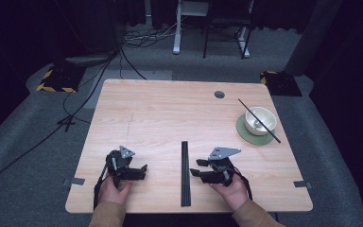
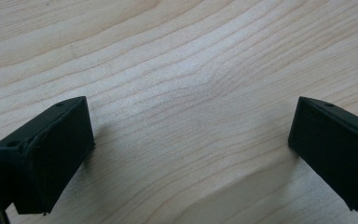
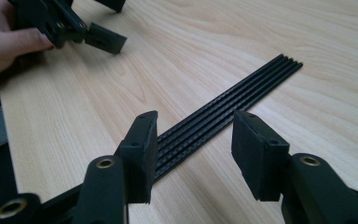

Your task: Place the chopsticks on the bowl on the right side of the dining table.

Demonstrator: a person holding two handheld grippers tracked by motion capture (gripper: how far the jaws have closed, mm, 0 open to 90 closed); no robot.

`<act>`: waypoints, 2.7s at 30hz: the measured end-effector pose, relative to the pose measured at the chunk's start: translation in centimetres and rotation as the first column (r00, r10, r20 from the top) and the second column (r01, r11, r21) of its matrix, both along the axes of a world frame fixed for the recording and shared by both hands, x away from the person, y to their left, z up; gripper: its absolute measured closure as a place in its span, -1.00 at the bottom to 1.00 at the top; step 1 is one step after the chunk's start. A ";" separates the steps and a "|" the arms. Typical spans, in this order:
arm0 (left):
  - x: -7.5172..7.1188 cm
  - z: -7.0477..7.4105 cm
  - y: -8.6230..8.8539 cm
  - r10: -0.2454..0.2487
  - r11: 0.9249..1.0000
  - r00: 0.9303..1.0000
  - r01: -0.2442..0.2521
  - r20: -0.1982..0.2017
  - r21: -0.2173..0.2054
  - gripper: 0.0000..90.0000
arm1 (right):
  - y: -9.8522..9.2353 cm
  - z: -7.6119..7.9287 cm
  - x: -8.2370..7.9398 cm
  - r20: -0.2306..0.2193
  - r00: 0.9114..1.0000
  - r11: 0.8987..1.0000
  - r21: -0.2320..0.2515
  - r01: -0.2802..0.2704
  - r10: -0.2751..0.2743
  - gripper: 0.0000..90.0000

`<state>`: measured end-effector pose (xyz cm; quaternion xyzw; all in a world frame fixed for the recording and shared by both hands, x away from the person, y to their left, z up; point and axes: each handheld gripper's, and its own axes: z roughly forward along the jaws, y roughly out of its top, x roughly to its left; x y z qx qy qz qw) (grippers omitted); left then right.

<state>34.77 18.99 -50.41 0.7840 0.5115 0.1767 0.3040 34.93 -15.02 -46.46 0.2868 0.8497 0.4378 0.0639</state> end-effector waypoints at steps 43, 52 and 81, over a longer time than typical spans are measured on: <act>0.1 0.1 0.0 -0.001 1.000 1.000 0.001 -0.001 0.013 -0.99 | -0.7 -3.3 -0.3 0.033 0.996 0.989 -0.121 0.091 -0.088 0.14; 0.2 0.1 0.0 -0.003 1.000 1.000 0.003 -0.001 0.012 -0.99 | -1.9 -2.9 0.4 0.013 0.992 0.981 -0.145 0.128 -0.127 0.47; 0.2 0.1 0.0 -0.003 1.000 1.000 0.003 -0.001 0.012 -0.99 | -3.2 -2.4 0.7 0.051 0.975 0.964 -0.147 0.220 -0.214 0.90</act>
